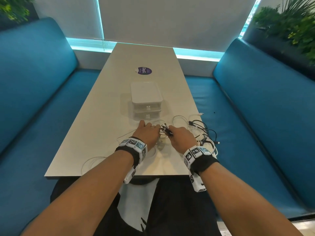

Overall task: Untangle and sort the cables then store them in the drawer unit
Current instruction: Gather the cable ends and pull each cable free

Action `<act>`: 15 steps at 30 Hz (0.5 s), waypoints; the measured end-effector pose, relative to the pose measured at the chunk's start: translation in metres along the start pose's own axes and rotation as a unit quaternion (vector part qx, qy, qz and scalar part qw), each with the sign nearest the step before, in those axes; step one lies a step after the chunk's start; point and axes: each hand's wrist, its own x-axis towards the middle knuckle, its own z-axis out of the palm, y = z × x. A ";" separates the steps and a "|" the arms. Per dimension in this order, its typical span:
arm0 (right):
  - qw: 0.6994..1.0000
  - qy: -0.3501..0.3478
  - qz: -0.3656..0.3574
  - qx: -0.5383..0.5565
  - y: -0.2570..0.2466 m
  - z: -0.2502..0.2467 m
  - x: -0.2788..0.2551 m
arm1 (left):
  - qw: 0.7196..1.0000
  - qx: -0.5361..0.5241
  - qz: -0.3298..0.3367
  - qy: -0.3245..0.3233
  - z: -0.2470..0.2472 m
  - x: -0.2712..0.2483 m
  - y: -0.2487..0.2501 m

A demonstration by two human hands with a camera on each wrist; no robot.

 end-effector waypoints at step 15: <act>0.995 0.017 0.098 -0.009 0.030 -0.012 -0.002 | 0.992 -0.122 -0.005 0.025 0.013 -0.004 -0.037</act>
